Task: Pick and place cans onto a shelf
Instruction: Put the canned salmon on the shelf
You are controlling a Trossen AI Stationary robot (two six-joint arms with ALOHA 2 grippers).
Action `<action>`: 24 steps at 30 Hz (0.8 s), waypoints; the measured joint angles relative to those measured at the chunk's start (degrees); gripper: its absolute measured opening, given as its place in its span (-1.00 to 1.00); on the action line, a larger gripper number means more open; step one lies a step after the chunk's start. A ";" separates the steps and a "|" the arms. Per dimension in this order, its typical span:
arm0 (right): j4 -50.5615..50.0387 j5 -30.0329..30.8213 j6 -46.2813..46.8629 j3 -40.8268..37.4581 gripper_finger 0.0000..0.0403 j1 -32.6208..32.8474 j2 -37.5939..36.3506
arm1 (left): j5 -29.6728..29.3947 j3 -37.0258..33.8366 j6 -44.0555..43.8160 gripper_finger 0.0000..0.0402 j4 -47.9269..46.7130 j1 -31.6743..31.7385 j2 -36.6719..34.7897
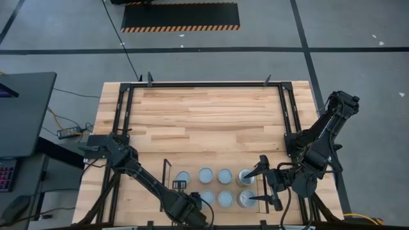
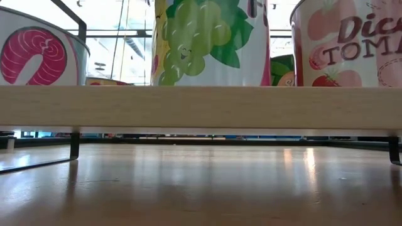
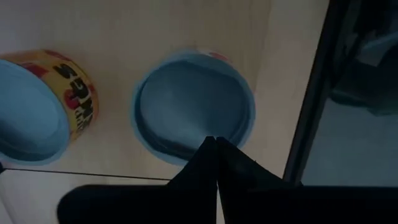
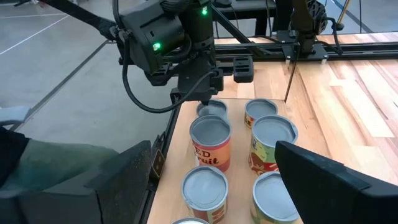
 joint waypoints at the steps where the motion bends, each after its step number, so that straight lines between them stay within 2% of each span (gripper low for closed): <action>1: 0.00 0.00 0.00 0.00 0.73 0.00 0.00 | -0.32 0.00 0.00 -0.99 -0.15 0.09 0.00; 9: -0.02 -0.02 0.00 0.00 0.73 0.00 0.00 | -3.70 0.00 -0.34 -0.99 -0.52 1.44 0.02; 19: -0.02 -1.03 1.03 0.00 0.73 0.00 0.00 | -4.22 0.00 -0.04 -0.99 -0.72 3.93 0.04; 21: -0.04 -1.27 1.33 0.00 0.73 0.00 0.00 | -3.69 0.00 -0.47 -0.99 -0.72 4.27 0.04; 24: -0.03 -1.91 1.49 0.00 0.73 0.00 0.00 | 0.56 0.00 -1.25 -0.99 -0.67 4.03 0.04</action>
